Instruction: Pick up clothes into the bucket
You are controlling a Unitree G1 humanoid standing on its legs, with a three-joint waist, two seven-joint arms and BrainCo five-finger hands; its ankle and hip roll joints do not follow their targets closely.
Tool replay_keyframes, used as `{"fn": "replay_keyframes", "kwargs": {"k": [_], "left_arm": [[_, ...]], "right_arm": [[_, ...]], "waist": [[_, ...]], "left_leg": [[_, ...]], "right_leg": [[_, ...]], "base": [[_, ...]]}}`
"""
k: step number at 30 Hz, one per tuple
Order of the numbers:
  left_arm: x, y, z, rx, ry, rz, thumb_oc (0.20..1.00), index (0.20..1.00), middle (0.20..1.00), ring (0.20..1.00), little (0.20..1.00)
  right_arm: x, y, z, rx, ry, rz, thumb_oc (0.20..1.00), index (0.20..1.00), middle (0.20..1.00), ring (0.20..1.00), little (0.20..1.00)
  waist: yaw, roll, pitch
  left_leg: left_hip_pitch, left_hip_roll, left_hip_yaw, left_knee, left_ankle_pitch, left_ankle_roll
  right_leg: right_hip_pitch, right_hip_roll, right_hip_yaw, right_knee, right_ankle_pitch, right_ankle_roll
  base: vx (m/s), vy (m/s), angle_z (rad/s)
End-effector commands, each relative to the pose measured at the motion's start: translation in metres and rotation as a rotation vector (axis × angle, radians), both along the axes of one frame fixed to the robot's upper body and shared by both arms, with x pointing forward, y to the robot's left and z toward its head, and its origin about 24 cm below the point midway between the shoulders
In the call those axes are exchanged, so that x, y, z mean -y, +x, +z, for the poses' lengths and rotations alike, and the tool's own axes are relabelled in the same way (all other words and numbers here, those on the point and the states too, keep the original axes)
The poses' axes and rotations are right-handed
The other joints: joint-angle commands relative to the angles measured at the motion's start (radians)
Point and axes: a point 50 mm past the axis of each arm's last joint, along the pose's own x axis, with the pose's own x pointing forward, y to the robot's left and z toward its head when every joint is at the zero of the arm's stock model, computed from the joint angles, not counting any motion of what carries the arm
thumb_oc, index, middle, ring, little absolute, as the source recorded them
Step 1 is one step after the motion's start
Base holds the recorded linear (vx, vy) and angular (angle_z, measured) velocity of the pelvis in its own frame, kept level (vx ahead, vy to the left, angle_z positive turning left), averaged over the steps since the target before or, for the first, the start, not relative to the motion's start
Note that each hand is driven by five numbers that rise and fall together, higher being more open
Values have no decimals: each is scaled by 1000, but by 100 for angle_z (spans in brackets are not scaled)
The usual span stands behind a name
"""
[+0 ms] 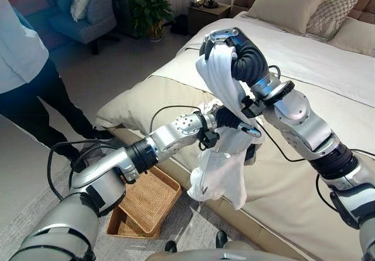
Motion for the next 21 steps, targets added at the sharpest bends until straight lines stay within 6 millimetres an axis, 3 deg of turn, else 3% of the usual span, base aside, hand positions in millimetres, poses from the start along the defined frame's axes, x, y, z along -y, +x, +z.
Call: {"fn": "replay_keyframes", "kwargs": {"k": [1, 5, 6, 8, 9, 11, 12, 14, 15, 16, 18, 19, 21], "left_arm": [[4, 3, 20, -14, -92, -34, 200, 200, 200, 200, 200], [-19, 8, 26, -4, -147, 31, 200, 200, 200, 200, 200], [-33, 12, 30, 17, -172, 83, 200, 200, 200, 200, 200], [-40, 13, 32, 22, -184, 104, 200, 200, 200, 200, 200], [-62, 18, 40, 64, -210, 182, 200, 200, 200, 200, 200], [-73, 20, 42, 80, -214, 222, 200, 200, 200, 200, 200], [-100, 22, 50, 134, -219, 308, 200, 200, 200, 200, 200], [-108, 21, 52, 155, -207, 324, 200, 200, 200, 200, 200], [-137, 22, 60, 234, -177, 426, 200, 200, 200, 200, 200], [-137, 22, 59, 233, -177, 427, 200, 200, 200, 200, 200], [-167, 21, 70, 357, -85, 521, 200, 200, 200, 200, 200], [-192, 17, 85, 477, -14, 598, 200, 200, 200, 200, 200], [-204, 15, 89, 515, 7, 642, 200, 200, 200, 200, 200]], "right_arm": [[-13, -25, 56, 262, 86, 93, 200, 200, 200, 200, 200], [-5, -24, 53, 268, 84, 57, 200, 200, 200, 200, 200], [2, -23, 51, 265, 90, 29, 200, 200, 200, 200, 200], [6, -23, 50, 264, 93, 14, 423, 423, 423, 423, 423], [16, -20, 46, 252, 100, -30, 743, 743, 743, 743, 743], [20, -19, 44, 243, 105, -49, 1000, 1000, 1000, 1000, 1000], [33, -17, 38, 219, 111, -97, 1000, 1000, 1000, 1000, 1000], [37, -17, 36, 211, 111, -111, 1000, 1000, 1000, 1000, 1000], [51, -14, 27, 175, 119, -165, 1000, 1000, 1000, 1000, 1000], [51, -14, 26, 174, 119, -164, 1000, 1000, 1000, 1000, 1000], [66, -13, 17, 135, 123, -216, 1000, 1000, 1000, 1000, 1000], [84, -12, 6, 90, 134, -281, 1000, 1000, 1000, 1000, 1000], [91, -12, 0, 67, 137, -312, 1000, 1000, 1000, 1000, 1000]], "waist": [[13, -27, -28], [18, -29, -28], [22, -30, -26], [24, -30, -26], [30, -31, -24], [32, -32, -25], [40, -33, -22], [43, -33, -20], [50, -32, -18], [50, -32, -19], [55, -31, -17], [61, -29, -16], [62, -28, -15]], "left_leg": [[-33, -23, -5, 96, -72, 11], [-36, -25, -8, 99, -73, 11], [-38, -26, -11, 100, -74, 10], [-39, -27, -12, 102, -74, 10], [-40, -27, -14, 102, -74, 11], [-40, -28, -15, 101, -75, 12], [-39, -29, -17, 102, -75, 12], [-39, -29, -18, 103, -75, 12], [-39, -30, -20, 102, -75, 12], [-38, -30, -20, 102, -75, 12], [-37, -30, -23, 102, -76, 12], [-36, -32, -25, 102, -76, 12], [-35, -33, -25, 103, -77, 11]], "right_leg": [[-8, -45, -10, 84, -41, 65], [-5, -47, -13, 80, -41, 65], [-3, -47, -16, 81, -42, 65], [-4, -48, -18, 82, -42, 65], [-4, -49, -20, 82, -43, 64], [-2, -50, -22, 81, -43, 64], [-1, -50, -24, 81, -43, 64], [1, -50, -25, 82, -43, 64], [3, -51, -30, 82, -44, 64], [3, -51, -30, 82, -44, 64], [4, -52, -33, 83, -46, 64], [6, -52, -36, 83, -47, 66], [7, -53, -37, 84, -48, 66]], "base": [[10, 5, -7], [10, 5, -6], [-1, -1, -3], [0, 0, 0], [0, 0, 0], [0, 0, 0], [0, 0, 0], [0, 0, 0], [0, 0, 0], [0, 0, 0], [4, 5, 7], [7, 4, 14], [6, 11, 10]]}}
